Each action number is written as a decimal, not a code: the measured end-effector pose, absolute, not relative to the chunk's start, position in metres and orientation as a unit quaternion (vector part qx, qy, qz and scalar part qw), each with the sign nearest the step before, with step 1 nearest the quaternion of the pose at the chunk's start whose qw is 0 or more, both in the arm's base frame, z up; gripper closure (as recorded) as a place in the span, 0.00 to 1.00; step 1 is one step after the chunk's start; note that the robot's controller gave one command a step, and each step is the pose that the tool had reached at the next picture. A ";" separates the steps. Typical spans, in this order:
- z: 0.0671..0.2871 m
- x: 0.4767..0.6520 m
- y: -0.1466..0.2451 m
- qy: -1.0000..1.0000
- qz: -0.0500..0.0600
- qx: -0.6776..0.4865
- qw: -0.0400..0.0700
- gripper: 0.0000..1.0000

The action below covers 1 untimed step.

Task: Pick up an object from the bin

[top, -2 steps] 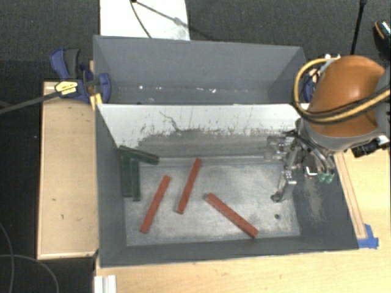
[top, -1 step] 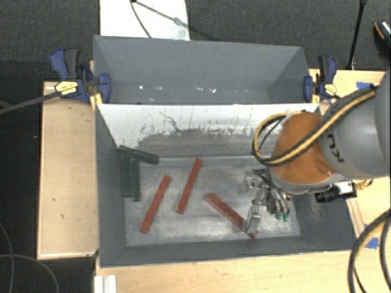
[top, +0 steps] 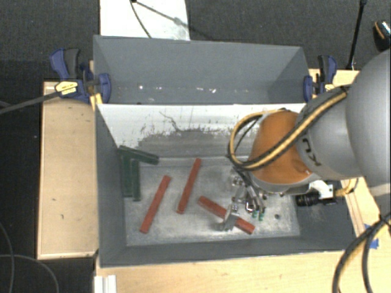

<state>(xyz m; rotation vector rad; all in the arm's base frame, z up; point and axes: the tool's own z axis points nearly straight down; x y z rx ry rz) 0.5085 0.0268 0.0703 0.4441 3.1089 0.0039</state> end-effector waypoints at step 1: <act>0.070 0.508 0.024 0.990 0.000 0.141 0.000 1.00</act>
Offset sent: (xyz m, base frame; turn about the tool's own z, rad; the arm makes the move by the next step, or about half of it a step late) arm 0.0000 0.0000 0.0000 0.0000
